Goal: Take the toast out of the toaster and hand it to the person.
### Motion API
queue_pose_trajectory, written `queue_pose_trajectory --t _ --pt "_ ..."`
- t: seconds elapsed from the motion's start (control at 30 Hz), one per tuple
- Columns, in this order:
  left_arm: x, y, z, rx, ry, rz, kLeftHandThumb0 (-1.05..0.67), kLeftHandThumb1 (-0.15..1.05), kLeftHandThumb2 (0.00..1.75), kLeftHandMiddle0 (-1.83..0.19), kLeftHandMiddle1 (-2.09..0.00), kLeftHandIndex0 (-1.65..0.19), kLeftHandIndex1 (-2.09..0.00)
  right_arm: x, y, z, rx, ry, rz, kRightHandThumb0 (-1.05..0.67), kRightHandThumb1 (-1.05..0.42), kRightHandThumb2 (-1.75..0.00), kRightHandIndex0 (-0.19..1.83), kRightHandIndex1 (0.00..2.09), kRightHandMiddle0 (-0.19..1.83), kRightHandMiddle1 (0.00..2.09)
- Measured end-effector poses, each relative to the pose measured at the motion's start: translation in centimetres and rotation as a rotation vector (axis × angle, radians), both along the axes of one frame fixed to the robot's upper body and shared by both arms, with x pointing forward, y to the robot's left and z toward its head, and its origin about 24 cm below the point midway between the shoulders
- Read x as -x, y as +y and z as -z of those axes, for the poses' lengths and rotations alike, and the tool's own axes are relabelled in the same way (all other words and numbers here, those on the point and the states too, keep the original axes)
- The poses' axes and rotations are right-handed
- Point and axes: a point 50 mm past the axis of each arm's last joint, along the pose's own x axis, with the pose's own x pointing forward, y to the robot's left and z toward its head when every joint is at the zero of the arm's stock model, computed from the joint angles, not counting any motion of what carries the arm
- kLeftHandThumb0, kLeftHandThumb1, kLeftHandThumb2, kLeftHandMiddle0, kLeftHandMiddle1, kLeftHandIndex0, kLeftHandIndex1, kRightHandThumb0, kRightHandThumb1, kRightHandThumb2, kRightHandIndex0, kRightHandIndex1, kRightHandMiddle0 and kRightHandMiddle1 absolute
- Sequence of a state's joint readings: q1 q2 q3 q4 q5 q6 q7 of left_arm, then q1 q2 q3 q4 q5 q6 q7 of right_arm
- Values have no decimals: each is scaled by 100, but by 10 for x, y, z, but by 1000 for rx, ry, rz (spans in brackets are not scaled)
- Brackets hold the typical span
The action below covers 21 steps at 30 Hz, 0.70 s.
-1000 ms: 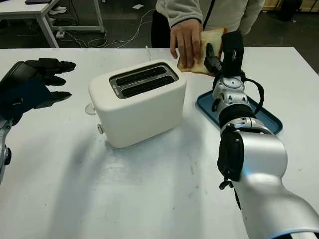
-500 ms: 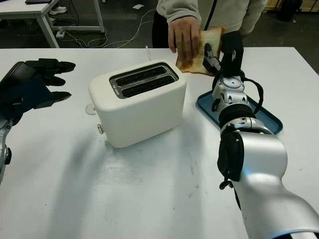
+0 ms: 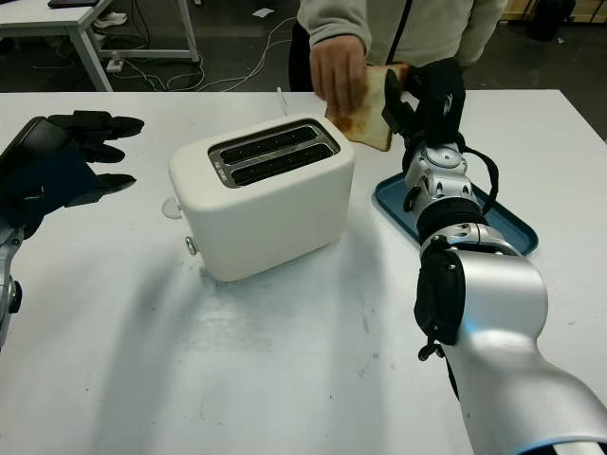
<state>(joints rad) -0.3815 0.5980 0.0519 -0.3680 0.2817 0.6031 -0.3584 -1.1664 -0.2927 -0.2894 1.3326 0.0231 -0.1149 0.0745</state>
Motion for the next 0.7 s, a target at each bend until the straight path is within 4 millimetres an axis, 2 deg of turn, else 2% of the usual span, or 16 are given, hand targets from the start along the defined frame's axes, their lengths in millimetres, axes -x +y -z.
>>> queue_pose_trajectory --t 0.2,0.47,0.57,0.7 --pt "1 0 -1 -1 -6 2 2 92 17 -40 -62 -61 0 3 -11 0 56 -23 5 -98 -92 -58 0 0 0 0" --pt "9 4 4 48 -45 -33 0 92 21 -39 -65 -61 0 14 -32 18 49 -53 -12 -95 -92 -58 0 0 0 0" --pt "15 7 9 122 -69 -38 -8 92 27 -33 -68 -57 0 25 -35 25 4 -171 -96 -96 -92 -60 0 0 0 0" --pt "29 11 24 224 -74 -65 -14 92 33 -27 -76 -54 0 54 -30 46 2 -294 -214 -99 -92 -56 0 0 0 0"
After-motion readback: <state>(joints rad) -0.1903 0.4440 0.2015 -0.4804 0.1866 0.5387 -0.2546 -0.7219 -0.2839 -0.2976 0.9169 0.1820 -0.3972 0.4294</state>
